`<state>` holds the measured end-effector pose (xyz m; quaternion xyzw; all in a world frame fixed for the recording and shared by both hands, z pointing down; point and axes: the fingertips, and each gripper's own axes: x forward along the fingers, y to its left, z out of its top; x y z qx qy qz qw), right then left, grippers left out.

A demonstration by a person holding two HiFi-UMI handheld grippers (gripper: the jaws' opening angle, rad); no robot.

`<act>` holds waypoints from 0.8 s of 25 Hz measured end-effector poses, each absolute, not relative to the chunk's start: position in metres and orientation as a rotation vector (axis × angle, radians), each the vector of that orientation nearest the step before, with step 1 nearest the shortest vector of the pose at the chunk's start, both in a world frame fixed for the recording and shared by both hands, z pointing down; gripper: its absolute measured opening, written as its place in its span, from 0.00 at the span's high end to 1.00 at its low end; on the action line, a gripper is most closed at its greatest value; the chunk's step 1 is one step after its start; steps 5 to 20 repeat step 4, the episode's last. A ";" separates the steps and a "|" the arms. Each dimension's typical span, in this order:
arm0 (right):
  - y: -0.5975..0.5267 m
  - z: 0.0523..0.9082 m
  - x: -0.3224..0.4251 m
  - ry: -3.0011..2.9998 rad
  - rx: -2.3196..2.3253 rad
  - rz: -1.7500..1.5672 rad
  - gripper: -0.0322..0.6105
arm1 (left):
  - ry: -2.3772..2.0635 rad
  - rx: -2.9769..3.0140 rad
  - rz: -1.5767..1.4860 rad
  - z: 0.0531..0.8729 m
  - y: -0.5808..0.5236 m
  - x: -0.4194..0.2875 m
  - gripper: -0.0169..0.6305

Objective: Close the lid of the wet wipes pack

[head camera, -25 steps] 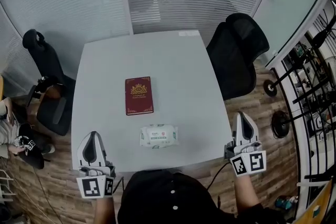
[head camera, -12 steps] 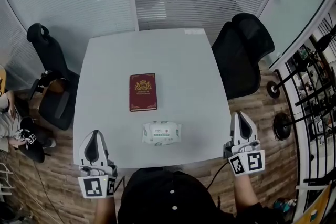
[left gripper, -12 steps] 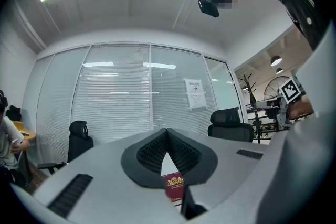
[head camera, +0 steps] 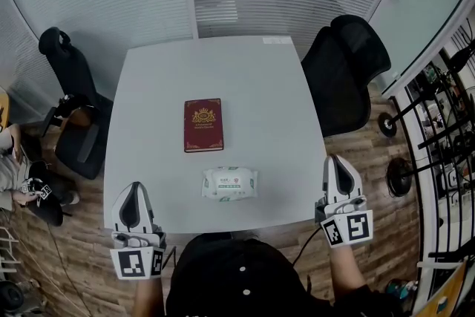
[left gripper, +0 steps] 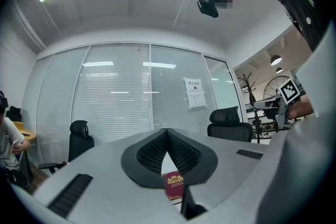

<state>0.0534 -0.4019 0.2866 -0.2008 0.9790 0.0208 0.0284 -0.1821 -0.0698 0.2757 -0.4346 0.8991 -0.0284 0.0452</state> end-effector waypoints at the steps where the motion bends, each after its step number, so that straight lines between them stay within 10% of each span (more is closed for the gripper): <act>1: -0.401 0.287 0.053 3.023 -0.617 0.065 0.91 | 2.746 -1.327 -0.087 0.276 -0.069 -0.181 0.95; 20: -0.399 0.286 0.054 3.026 -0.611 0.070 0.91 | 2.747 -1.326 -0.085 0.276 -0.068 -0.179 0.95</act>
